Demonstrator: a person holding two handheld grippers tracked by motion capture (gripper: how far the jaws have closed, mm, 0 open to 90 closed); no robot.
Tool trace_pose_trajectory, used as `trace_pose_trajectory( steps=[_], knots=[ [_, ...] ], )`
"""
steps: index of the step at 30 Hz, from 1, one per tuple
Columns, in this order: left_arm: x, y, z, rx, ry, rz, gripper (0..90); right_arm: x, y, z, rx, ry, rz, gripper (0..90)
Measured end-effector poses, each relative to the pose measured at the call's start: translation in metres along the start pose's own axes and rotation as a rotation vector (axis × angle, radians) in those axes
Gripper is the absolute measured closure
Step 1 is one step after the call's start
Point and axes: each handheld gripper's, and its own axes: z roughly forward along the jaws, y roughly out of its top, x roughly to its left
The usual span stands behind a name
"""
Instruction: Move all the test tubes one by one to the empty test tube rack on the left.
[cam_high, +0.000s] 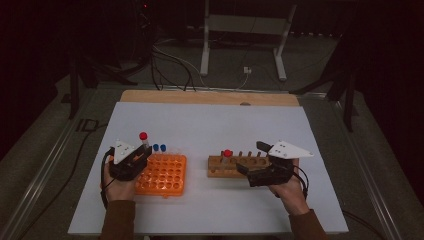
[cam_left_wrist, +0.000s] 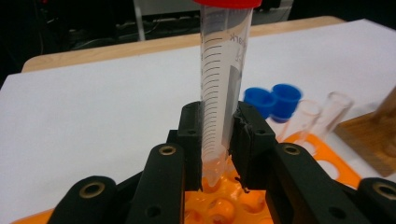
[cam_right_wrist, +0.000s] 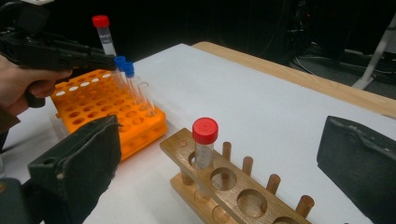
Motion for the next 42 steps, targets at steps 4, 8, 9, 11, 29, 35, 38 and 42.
trace_pose_trajectory(
  steps=[4, 8, 9, 11, 29, 35, 38, 42],
  knots=[
    [0.003, -0.003, 0.005, 0.019, 0.007, -0.015, 75.1, 0.0, 0.0, 0.0, -0.001, 0.0, -0.001, 0.0],
    [0.004, -0.005, 0.01, 0.058, -0.003, -0.025, 75.1, -0.001, 0.0, -0.001, -0.004, 0.002, -0.003, 0.0],
    [0.004, -0.006, 0.011, 0.072, -0.005, -0.023, 75.1, -0.001, 0.0, -0.001, -0.004, 0.001, -0.002, 0.0],
    [0.003, -0.006, 0.013, 0.092, -0.008, -0.018, 75.1, 0.0, 0.0, -0.001, -0.004, 0.002, -0.003, 0.0],
    [0.0, -0.01, 0.018, 0.203, 0.02, -0.001, 68.0, 0.0, 0.0, -0.001, -0.005, 0.005, -0.006, 0.0],
    [0.0, -0.006, 0.01, 0.141, 0.015, 0.016, 67.3, 0.001, -0.001, 0.0, 0.001, 0.007, -0.005, 0.0],
    [-0.001, -0.005, 0.008, 0.139, 0.012, 0.029, 74.8, 0.001, -0.001, 0.001, 0.003, 0.008, -0.006, 0.0],
    [-0.003, -0.006, 0.012, 0.178, 0.021, 0.04, 75.8, 0.001, -0.001, 0.001, 0.005, 0.01, -0.008, 0.0]
  ],
)
